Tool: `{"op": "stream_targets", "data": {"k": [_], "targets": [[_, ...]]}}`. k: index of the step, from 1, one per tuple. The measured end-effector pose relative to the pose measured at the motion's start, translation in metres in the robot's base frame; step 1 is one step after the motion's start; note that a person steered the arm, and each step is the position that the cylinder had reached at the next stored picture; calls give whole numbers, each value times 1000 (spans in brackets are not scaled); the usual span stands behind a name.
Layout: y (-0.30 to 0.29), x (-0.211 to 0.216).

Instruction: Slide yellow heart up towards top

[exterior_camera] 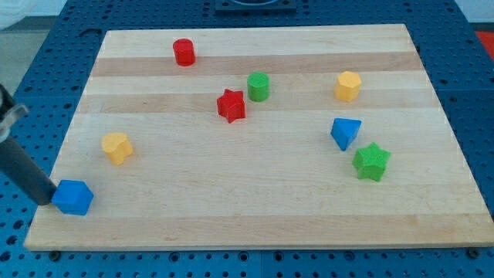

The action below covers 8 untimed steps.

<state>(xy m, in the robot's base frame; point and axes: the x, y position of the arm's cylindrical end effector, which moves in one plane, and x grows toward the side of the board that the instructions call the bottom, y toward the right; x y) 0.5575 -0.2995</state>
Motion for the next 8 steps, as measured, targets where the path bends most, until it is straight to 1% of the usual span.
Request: {"op": "stream_targets", "data": {"k": [2, 3, 5, 8], "targets": [[-5, -6], [-5, -25], [-3, -29], [38, -33]]}}
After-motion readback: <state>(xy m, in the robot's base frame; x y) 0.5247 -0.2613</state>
